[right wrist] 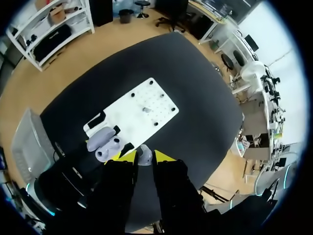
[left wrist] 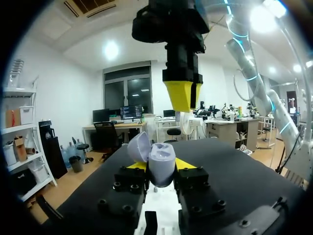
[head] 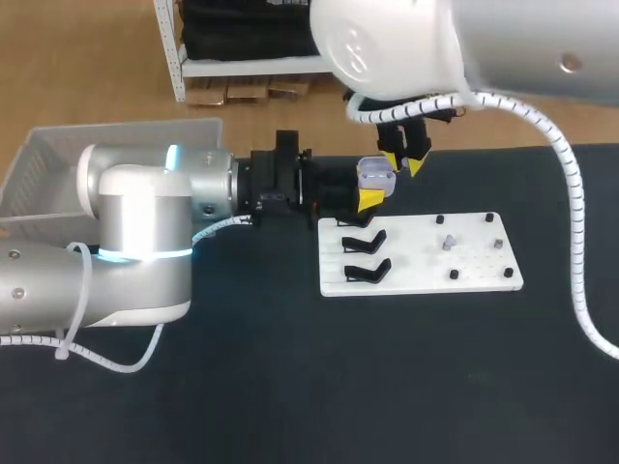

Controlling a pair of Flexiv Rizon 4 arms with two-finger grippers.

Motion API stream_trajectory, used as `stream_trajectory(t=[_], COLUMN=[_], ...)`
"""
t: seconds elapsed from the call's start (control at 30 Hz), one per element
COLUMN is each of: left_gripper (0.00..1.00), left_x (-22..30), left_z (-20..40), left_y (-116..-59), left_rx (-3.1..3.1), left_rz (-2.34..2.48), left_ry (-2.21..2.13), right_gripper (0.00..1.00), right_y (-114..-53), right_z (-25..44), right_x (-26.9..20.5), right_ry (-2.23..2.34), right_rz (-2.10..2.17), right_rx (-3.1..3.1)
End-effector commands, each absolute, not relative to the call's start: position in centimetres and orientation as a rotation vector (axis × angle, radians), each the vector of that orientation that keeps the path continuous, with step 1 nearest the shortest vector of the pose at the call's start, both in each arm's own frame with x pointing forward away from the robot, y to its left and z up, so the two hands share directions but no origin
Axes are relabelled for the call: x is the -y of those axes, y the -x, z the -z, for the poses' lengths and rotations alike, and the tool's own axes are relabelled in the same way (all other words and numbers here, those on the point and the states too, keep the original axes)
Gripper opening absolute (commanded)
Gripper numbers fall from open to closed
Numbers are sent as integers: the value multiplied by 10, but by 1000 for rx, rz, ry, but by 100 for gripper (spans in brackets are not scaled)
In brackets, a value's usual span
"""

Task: Pick up each earbud case from the left stands, insert the matching earbuds, close the lid, and place the case in the box.

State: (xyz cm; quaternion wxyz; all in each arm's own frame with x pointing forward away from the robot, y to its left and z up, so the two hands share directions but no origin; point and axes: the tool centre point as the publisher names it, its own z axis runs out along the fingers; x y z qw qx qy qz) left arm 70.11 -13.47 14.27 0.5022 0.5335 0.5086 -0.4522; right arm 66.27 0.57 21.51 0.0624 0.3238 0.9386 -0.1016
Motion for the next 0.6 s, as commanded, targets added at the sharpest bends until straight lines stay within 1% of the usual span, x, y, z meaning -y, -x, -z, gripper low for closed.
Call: stream_trajectory(t=[0.03, 0.2, 0.6], left_gripper=[0, 0, 0], left_x=[135, 135, 135], left_z=[-141, -141, -141], left_y=[-700, -700, -700], left_rx=[-1222, -1222, -1222], left_rz=[1088, 1088, 1088], left_ry=[-1281, -1281, -1281], right_gripper=[0, 0, 0], right_y=[-662, -668, -677], right_z=[-212, -205, -203], right_x=[-14, -25, -33], right_ry=[-998, -1090, -1210], right_rz=[279, 193, 179], right_rx=[-2831, -2780, -2710])
